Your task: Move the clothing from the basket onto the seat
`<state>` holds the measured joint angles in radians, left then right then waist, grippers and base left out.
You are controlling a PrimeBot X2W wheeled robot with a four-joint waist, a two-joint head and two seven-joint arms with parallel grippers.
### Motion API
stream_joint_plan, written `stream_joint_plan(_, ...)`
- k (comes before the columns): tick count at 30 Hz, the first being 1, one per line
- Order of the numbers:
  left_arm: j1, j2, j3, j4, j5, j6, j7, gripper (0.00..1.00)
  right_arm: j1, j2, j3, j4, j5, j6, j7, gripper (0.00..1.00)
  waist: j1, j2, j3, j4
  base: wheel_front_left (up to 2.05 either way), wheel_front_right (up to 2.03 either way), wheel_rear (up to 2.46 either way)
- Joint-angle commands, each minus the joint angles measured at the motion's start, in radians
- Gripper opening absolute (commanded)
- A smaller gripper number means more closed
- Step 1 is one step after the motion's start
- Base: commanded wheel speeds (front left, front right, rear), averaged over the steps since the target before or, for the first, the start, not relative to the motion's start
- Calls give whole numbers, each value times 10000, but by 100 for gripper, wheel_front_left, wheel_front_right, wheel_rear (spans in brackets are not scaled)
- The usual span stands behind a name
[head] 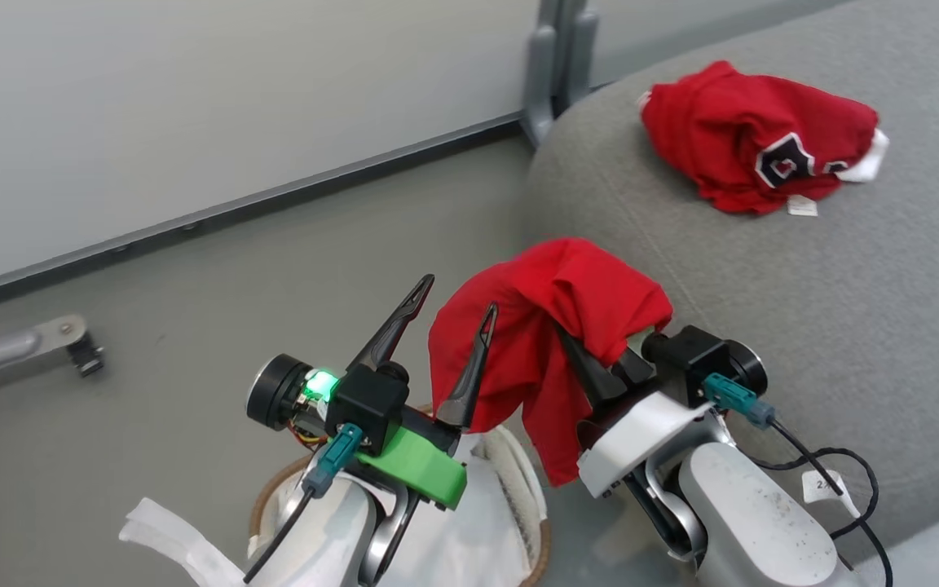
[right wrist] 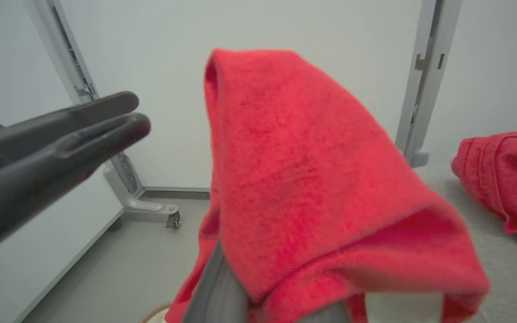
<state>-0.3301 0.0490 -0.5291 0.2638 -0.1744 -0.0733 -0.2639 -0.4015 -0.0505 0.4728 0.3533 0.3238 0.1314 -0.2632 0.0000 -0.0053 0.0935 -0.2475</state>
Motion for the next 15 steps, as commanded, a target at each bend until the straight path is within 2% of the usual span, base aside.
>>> stream_joint_plan(1,107,40,62,72,43,-73,-6,100,121,-11,-85,-96,-48,-14,-19,0,0,53,583,-2436,0,0,0)
stream_joint_plan(4,3,42,-19,194,83,-172,-6,100,225,-13,-410,-122,-177,-14,-19,0,0,53,778,-2869,0,0,0)
stream_joint_plan(10,-327,56,-170,540,149,-330,-6,100,-180,-247,-1357,-109,-412,-13,-19,0,0,53,1264,-2978,0,0,0)
stream_joint_plan(15,-291,127,56,746,399,-413,-6,100,-1420,-808,-1879,-66,-548,-14,-19,0,0,53,1797,-2981,0,0,0)
